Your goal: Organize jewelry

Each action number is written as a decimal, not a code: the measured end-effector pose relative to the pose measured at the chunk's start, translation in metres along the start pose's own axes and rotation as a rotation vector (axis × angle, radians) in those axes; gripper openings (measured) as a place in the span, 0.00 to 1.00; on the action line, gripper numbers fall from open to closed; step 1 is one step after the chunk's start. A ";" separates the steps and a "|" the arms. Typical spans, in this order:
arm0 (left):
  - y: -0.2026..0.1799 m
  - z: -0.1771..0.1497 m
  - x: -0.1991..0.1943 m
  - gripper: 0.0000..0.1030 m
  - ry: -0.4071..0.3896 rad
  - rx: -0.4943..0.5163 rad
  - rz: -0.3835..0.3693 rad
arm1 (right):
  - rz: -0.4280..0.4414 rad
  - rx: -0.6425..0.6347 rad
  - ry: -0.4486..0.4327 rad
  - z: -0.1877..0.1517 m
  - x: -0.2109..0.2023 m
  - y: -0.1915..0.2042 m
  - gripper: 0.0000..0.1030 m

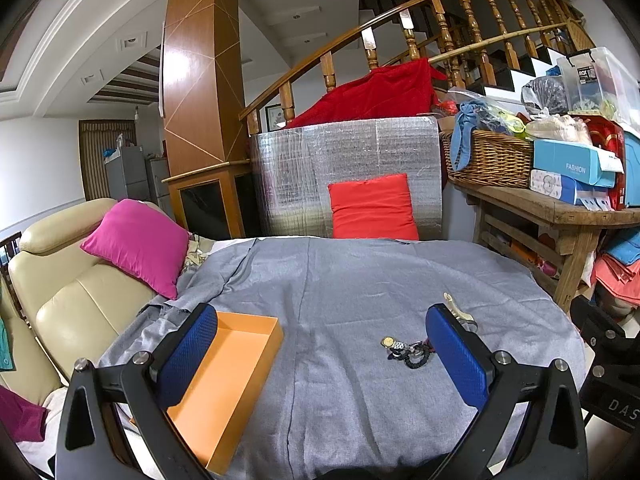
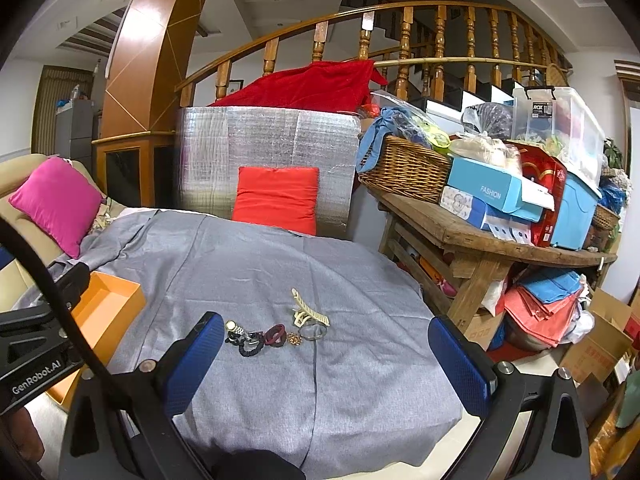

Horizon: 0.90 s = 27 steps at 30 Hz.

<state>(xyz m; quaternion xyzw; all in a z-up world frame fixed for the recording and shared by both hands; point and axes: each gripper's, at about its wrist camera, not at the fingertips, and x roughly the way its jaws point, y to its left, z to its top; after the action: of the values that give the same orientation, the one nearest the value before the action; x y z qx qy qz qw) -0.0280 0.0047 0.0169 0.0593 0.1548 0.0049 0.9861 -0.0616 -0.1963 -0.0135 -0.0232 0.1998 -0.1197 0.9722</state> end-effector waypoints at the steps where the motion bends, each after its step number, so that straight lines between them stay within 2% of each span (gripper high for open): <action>1: 0.000 0.000 0.000 1.00 0.001 0.000 -0.001 | 0.000 0.001 0.001 0.000 0.001 0.001 1.00; 27: 0.006 -0.007 -0.001 1.00 -0.001 -0.009 0.004 | 0.013 -0.003 0.027 -0.002 0.007 0.008 1.00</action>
<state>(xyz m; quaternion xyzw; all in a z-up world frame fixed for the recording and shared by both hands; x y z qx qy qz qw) -0.0308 0.0117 0.0116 0.0552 0.1542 0.0073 0.9865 -0.0543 -0.1904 -0.0191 -0.0217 0.2130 -0.1135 0.9702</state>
